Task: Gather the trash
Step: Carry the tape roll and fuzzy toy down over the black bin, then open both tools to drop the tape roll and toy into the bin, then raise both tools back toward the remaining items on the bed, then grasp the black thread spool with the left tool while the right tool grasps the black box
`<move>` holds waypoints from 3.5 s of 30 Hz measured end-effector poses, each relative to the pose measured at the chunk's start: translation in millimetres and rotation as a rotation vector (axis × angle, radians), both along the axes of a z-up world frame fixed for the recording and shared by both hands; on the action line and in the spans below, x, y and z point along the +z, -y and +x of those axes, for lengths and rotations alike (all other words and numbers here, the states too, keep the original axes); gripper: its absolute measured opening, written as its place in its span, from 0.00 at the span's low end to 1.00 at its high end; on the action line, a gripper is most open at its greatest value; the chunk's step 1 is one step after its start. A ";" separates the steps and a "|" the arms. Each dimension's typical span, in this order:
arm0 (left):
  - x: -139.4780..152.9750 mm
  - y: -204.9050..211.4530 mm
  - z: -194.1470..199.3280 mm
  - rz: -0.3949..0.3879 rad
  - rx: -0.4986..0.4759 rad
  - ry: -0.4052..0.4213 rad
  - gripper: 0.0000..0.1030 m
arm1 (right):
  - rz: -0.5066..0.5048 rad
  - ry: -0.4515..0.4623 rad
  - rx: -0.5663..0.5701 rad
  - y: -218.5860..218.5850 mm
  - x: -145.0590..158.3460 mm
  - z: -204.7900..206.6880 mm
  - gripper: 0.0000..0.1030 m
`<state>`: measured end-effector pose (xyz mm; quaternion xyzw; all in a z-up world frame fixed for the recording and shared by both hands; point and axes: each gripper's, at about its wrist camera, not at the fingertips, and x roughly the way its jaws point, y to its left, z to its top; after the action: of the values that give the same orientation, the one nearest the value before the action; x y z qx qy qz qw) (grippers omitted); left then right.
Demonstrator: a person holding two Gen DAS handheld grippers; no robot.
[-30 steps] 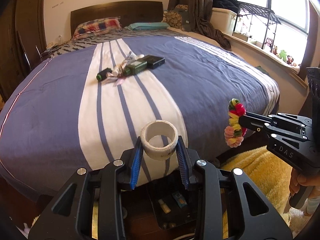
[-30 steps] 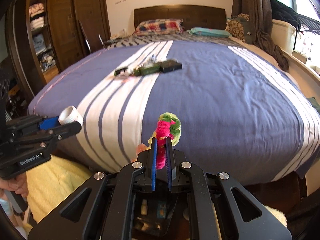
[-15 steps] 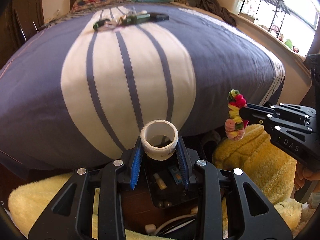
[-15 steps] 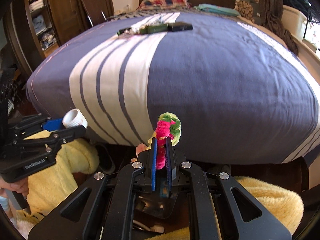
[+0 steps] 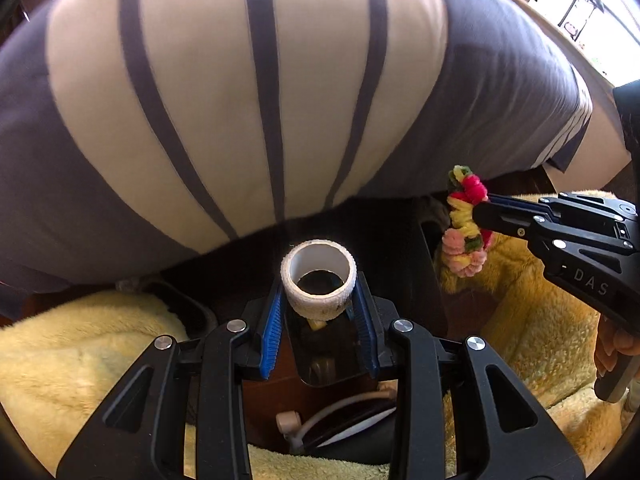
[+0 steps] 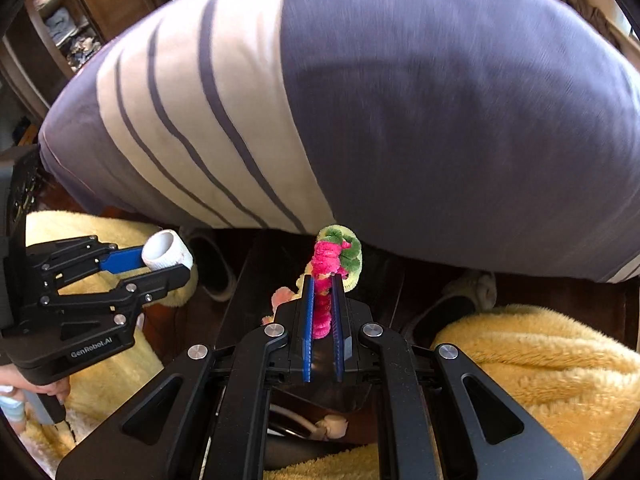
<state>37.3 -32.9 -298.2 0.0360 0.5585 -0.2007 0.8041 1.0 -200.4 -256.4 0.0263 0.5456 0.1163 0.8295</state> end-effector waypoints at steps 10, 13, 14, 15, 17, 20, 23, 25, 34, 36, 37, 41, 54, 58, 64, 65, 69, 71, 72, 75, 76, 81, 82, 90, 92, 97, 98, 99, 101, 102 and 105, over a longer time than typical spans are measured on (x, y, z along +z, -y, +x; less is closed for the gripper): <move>-44.6 13.8 6.4 0.009 -0.040 -0.131 0.31 | 0.020 -0.120 -0.006 -1.8 -36.2 18.9 0.09; -48.2 18.2 6.9 0.011 -0.050 -0.147 0.31 | 0.034 -0.139 -0.013 -1.5 -41.0 23.4 0.11; -48.8 19.9 7.7 0.014 -0.054 -0.148 0.31 | 0.037 -0.145 -0.014 -0.1 -41.5 25.3 0.12; -49.1 21.3 8.2 0.017 -0.059 -0.148 0.32 | 0.040 -0.150 -0.016 0.2 -42.7 26.8 0.12; -48.8 23.8 8.9 0.023 -0.065 -0.147 0.40 | 0.046 -0.161 -0.018 -0.4 -43.8 27.8 0.12; -47.9 24.6 10.7 0.032 -0.065 -0.141 0.46 | 0.052 -0.171 -0.031 0.4 -44.2 30.9 0.12; -43.8 20.7 11.6 0.036 -0.054 -0.134 0.48 | 0.053 -0.164 -0.042 4.1 -42.0 32.1 0.14; -39.9 17.4 12.1 0.041 -0.045 -0.122 0.49 | 0.053 -0.154 -0.049 7.3 -39.0 32.5 0.25; -1.9 5.6 2.1 0.054 -0.008 -0.026 0.70 | -0.005 -0.044 -0.104 19.6 -7.2 28.5 0.87; 9.1 3.3 -0.5 0.054 -0.002 0.001 0.77 | -0.029 -0.029 -0.115 20.8 -0.5 27.0 0.91; 15.7 1.7 -1.4 0.054 0.001 0.018 0.78 | -0.039 -0.021 -0.119 21.4 2.4 26.0 0.92; 41.1 -2.3 -6.1 0.048 0.013 0.084 0.85 | -0.046 0.010 -0.124 24.3 15.4 21.5 0.95; 111.7 -20.9 -9.9 0.038 0.065 0.288 0.87 | -0.025 0.192 -0.154 42.0 87.4 16.1 0.96; 128.1 -27.6 0.5 0.031 0.090 0.330 0.87 | -0.036 0.248 -0.161 47.5 109.7 26.0 0.97; 142.9 -39.7 30.4 0.050 0.125 0.372 0.87 | -0.071 0.292 -0.158 48.6 127.9 50.2 0.97; 143.3 -40.8 36.8 0.052 0.130 0.376 0.87 | -0.072 0.296 -0.159 48.7 128.6 56.0 0.97; 144.2 -45.3 61.7 0.062 0.150 0.381 0.87 | -0.072 0.299 -0.159 47.1 132.5 81.9 0.97; 143.8 -47.8 74.9 0.064 0.157 0.380 0.87 | -0.075 0.300 -0.153 44.2 132.9 94.1 0.97; 143.8 -49.0 80.1 0.065 0.158 0.380 0.87 | -0.075 0.300 -0.151 43.2 133.2 101.2 0.97; 144.7 -50.9 100.9 0.072 0.164 0.383 0.87 | -0.073 0.301 -0.141 39.1 134.7 125.5 0.97; 145.2 -51.8 106.9 0.071 0.165 0.385 0.87 | -0.075 0.300 -0.140 38.0 134.9 133.0 0.97; 148.3 -54.3 141.0 0.074 0.175 0.390 0.87 | -0.094 0.288 -0.131 33.4 132.2 178.9 0.97; 148.7 -53.7 145.5 0.074 0.175 0.391 0.87 | -0.101 0.282 -0.134 32.7 130.7 188.7 0.96; 152.3 -53.4 200.1 0.060 0.188 0.384 0.87 | -0.103 0.225 -0.125 29.5 115.8 277.6 0.97; 153.5 -52.5 211.4 0.062 0.186 0.385 0.87 | -0.110 0.224 -0.106 25.5 116.1 290.4 0.97; 157.7 -52.7 240.0 0.063 0.181 0.392 0.86 | -0.158 0.214 -0.073 19.6 113.1 319.8 0.97; 158.0 -53.0 246.3 0.065 0.180 0.392 0.86 | -0.161 0.212 -0.061 17.9 112.9 324.7 0.96; 157.8 -53.0 251.6 0.065 0.178 0.389 0.84 | -0.160 0.211 -0.054 16.9 113.1 328.5 0.97; 157.5 -51.9 261.1 0.061 0.169 0.383 0.81 | -0.160 0.207 -0.042 14.0 112.8 335.0 0.97; 157.2 -51.0 265.0 0.060 0.165 0.381 0.80 | -0.162 0.207 -0.038 12.6 112.5 339.0 0.97; 153.2 -46.7 279.8 0.070 0.152 0.367 0.74 | -0.157 0.204 -0.027 9.6 112.2 347.5 0.97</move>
<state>317.1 13.9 -145.0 0.0576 0.4102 -0.1097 0.9035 348.5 -210.0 -144.3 -0.0433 0.4653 0.0640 0.8818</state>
